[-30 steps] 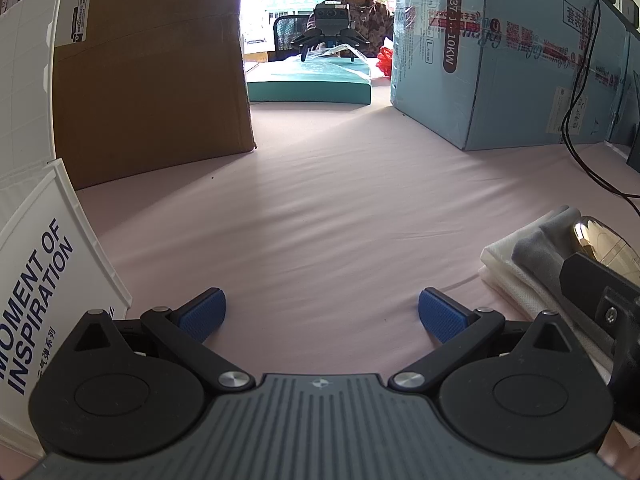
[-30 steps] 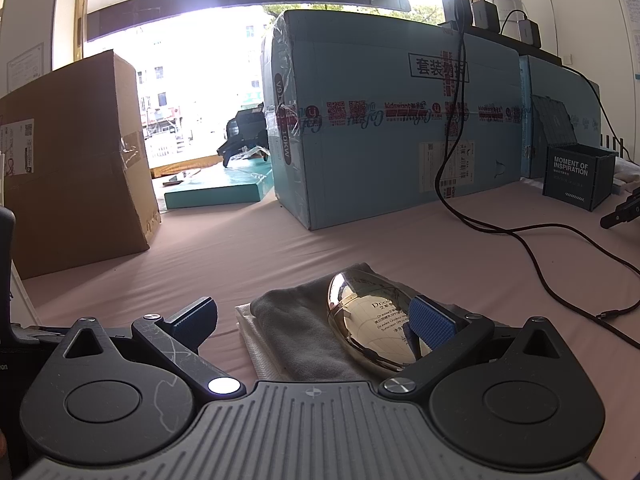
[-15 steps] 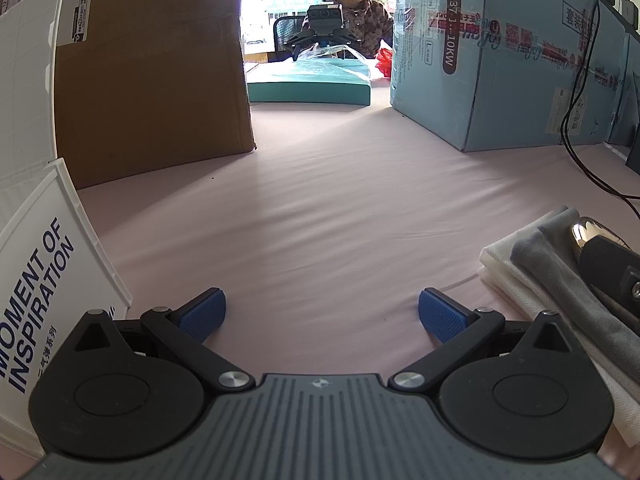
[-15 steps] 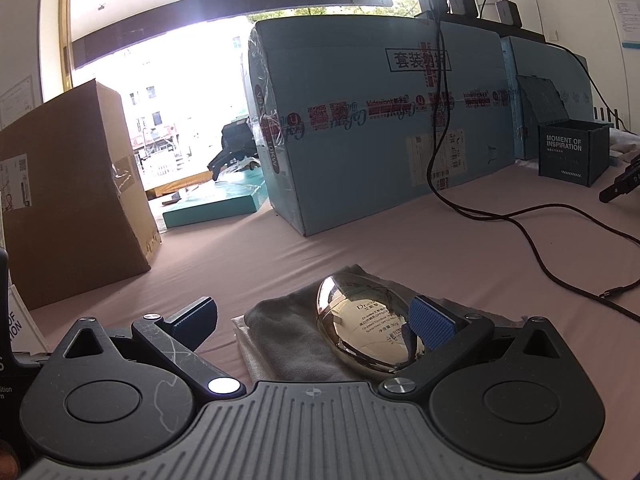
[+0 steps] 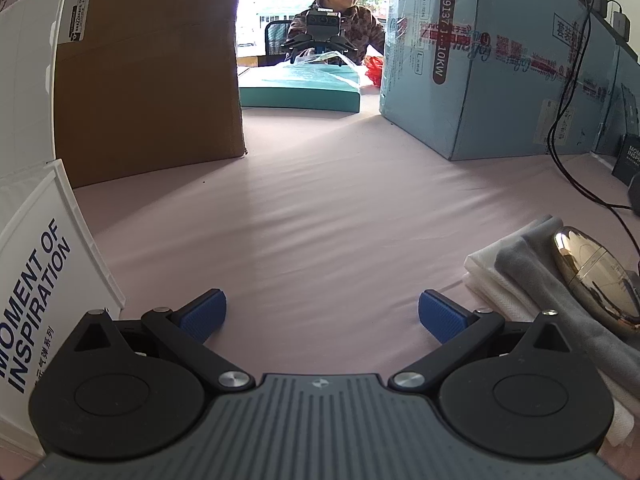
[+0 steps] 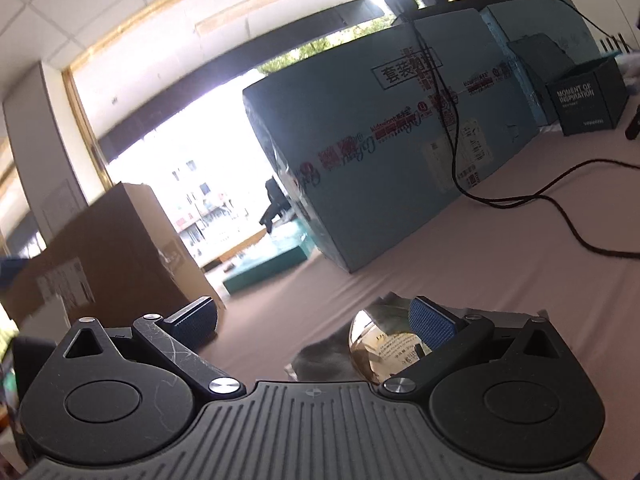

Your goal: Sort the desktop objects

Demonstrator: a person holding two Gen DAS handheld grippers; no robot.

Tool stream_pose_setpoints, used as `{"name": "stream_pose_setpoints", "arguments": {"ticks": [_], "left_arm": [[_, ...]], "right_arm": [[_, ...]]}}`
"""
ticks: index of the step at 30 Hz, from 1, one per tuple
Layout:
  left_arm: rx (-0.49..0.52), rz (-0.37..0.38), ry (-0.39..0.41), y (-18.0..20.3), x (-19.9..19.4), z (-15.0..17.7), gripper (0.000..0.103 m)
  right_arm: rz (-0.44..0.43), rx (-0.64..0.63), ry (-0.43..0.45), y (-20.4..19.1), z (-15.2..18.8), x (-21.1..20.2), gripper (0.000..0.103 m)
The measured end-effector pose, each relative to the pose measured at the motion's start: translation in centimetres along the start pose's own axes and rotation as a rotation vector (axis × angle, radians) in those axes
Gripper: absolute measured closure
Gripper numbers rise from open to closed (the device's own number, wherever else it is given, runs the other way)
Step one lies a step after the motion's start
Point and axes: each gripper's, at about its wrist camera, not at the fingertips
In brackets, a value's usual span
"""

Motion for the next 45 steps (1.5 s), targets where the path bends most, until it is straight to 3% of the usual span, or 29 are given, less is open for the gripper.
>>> {"name": "stream_pose_setpoints", "arguments": {"ticks": [6, 9, 13, 17, 20, 23, 26, 29, 31, 33, 36, 41, 45], "left_arm": [[0.066, 0.093, 0.117, 0.9, -2.3, -0.3, 0.0], [0.108, 0.157, 0.169, 2.0, -3.4, -1.3, 0.0], [0.067, 0.211, 0.214, 4.3, -4.0, -4.2, 0.0], [-0.036, 0.37, 0.136, 6.6, -3.1, -6.7, 0.0], [0.0, 0.482, 0.079, 7.8, -1.9, -6.2, 0.0], [0.013, 0.508, 0.027, 7.8, -0.6, -5.3, 0.0], [-0.05, 0.505, -0.028, 7.1, 0.9, -5.0, 0.0], [-0.12, 0.569, -0.078, 6.4, 1.8, -4.7, 0.0], [-0.146, 0.608, -0.084, 6.0, 2.0, -4.6, 0.003], [-0.125, 0.619, -0.063, 6.2, 1.7, -4.5, 0.005], [-0.104, 0.641, -0.044, 6.3, 1.3, -4.5, 0.012], [-0.159, 0.732, -0.042, 5.5, 1.3, -4.4, 0.016], [-0.175, 0.756, -0.086, 5.6, 2.0, -4.3, 0.023]], "right_arm": [[0.049, -0.043, -0.03, 1.2, -1.9, -0.4, 0.0], [0.012, -0.09, -0.004, 2.1, -2.6, -1.3, 0.0], [-0.061, -0.002, 0.041, 4.2, -3.9, -2.2, 0.0], [-0.063, 0.04, 0.022, 5.5, -4.7, -2.4, 0.0], [-0.037, 0.034, 0.006, 5.8, -4.8, -2.4, 0.0], [-0.028, 0.053, -0.049, 6.1, -4.7, -1.7, 0.0], [-0.05, 0.06, -0.093, 6.1, -4.4, -1.3, 0.0], [-0.085, 0.064, -0.129, 6.0, -4.2, -1.2, 0.001], [-0.107, 0.082, -0.147, 6.1, -4.0, -1.1, 0.005], [-0.132, 0.097, -0.142, 6.2, -4.0, -1.2, 0.014], [-0.148, 0.126, -0.154, 6.5, -4.0, -1.3, 0.018], [-0.232, 0.221, -0.189, 7.4, -4.1, -1.2, 0.019], [-0.23, 0.253, -0.234, 7.8, -4.0, -1.0, 0.02]]}}
Point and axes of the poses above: each gripper's, at about its wrist camera, not at the fingertips, and x roughly the way its jaws point, y to its right, z to its underside, and after that the axes turned 1 degree about z, right-handed
